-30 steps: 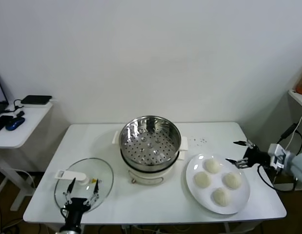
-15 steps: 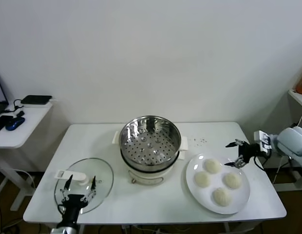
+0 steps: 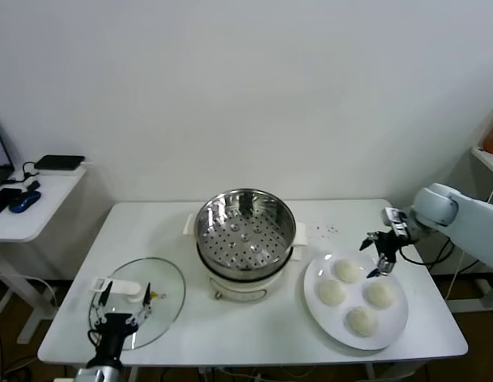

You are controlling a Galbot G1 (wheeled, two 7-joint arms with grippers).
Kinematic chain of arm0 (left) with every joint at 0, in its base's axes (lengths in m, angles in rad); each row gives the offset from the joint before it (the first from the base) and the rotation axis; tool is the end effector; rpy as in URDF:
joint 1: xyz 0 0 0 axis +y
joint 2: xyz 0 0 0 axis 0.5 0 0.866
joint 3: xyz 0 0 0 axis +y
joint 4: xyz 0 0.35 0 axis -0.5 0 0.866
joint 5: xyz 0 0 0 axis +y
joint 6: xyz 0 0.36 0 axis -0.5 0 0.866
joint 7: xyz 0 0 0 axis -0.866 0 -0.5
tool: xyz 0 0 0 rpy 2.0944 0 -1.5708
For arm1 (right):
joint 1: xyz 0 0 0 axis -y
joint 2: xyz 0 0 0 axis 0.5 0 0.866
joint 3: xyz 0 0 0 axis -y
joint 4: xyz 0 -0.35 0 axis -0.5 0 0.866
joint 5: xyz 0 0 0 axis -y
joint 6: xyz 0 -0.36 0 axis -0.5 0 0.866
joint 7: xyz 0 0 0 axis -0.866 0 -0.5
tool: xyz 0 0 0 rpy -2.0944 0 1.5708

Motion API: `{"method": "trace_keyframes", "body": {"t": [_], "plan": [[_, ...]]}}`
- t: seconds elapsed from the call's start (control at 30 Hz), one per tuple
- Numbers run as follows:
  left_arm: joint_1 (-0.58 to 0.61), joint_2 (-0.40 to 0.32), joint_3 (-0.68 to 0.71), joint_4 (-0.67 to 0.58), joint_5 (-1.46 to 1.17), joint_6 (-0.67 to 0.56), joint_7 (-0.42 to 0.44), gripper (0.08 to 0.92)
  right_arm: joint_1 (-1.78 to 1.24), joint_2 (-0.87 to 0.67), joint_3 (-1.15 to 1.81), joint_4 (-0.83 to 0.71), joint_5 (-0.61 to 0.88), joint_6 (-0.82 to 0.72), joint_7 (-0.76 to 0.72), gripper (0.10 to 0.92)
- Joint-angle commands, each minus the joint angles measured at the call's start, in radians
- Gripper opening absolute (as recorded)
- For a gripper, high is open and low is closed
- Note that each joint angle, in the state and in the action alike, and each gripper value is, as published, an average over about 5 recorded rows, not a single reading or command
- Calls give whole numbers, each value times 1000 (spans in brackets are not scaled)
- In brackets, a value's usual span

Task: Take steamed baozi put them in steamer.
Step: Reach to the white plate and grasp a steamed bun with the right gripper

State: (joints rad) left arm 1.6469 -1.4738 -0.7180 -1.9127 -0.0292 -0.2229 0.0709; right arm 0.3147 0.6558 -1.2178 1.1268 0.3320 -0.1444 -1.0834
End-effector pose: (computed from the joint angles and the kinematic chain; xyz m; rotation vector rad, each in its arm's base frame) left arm 0.1495 0.0874 -0.3710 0.0701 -3.1023 -0.2460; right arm 0.5380 -0.2046 -0.1705 1.3055 -1.4551 1.1243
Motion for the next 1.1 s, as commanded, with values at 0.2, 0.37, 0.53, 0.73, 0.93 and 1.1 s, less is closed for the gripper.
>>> {"method": "trace_keyframes", "body": {"t": [0.2, 0.37, 0.53, 0.73, 0.93, 1.1], "plan": [[-15, -4, 1, -2, 6, 17, 1, 823, 42, 110, -57, -115, -20, 13, -4, 823], [-20, -5, 1, 0, 6, 21, 1, 823, 13, 134, -50, -121, -38, 11, -4, 823], [-19, -5, -1, 5, 5, 20, 2, 823, -12, 160, -41, -134, -51, 10, -1, 823], [-18, -6, -2, 3, 4, 21, 2, 823, -39, 169, -40, -133, -63, 7, -1, 823], [-18, -7, -3, 5, 3, 19, 2, 823, -73, 169, -17, -139, -90, 9, 10, 823], [-12, -11, -2, 2, -1, 17, 2, 823, -95, 169, 0, -141, -101, 10, 15, 823]]}}
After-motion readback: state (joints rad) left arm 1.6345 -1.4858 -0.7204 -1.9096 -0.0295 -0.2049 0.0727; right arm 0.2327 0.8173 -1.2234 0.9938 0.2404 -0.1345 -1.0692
